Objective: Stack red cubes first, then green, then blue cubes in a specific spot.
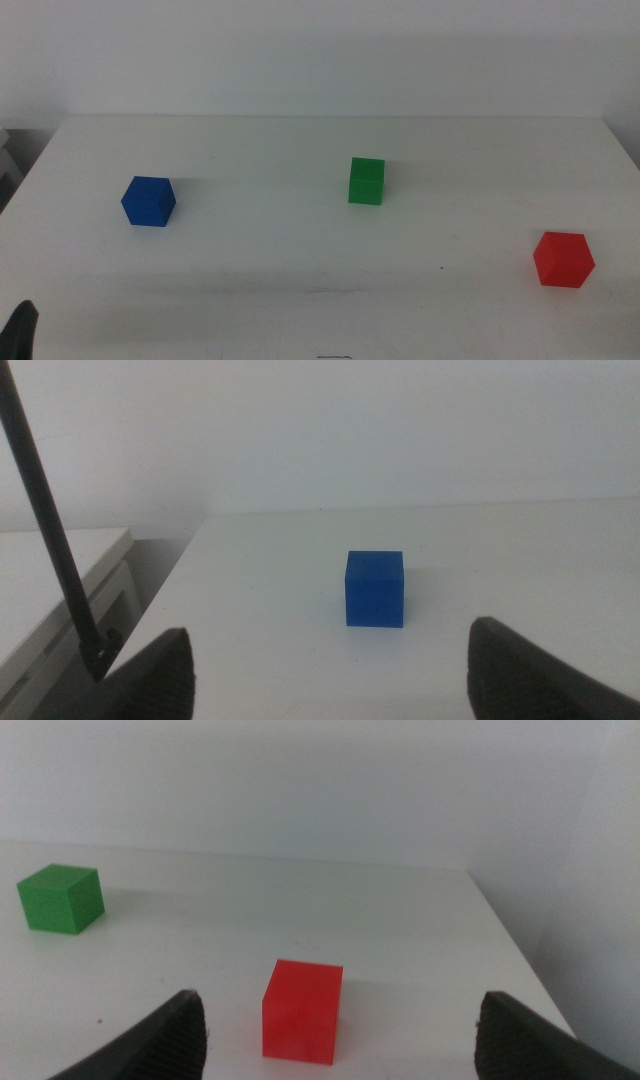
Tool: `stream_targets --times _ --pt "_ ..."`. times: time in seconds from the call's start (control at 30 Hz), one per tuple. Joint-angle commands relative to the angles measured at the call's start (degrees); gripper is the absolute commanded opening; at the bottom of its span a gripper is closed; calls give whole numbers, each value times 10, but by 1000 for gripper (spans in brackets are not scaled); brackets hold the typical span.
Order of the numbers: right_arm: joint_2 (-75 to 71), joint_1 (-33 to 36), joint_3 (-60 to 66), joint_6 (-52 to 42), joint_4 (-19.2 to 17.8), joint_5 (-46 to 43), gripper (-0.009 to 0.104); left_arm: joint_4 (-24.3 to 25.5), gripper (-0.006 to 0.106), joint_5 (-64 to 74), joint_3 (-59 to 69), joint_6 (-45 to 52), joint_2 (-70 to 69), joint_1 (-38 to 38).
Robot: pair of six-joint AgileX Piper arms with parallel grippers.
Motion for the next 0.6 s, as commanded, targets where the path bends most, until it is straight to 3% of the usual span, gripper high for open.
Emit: stream_targets --times 0.0,0.57 --pt "3 1 -40 -3 -5 -20 73 -2 94 -49 -2 -3 -12 -1" --pt "363 1 -439 -3 4 335 73 -2 94 -49 -2 -3 -12 -1"
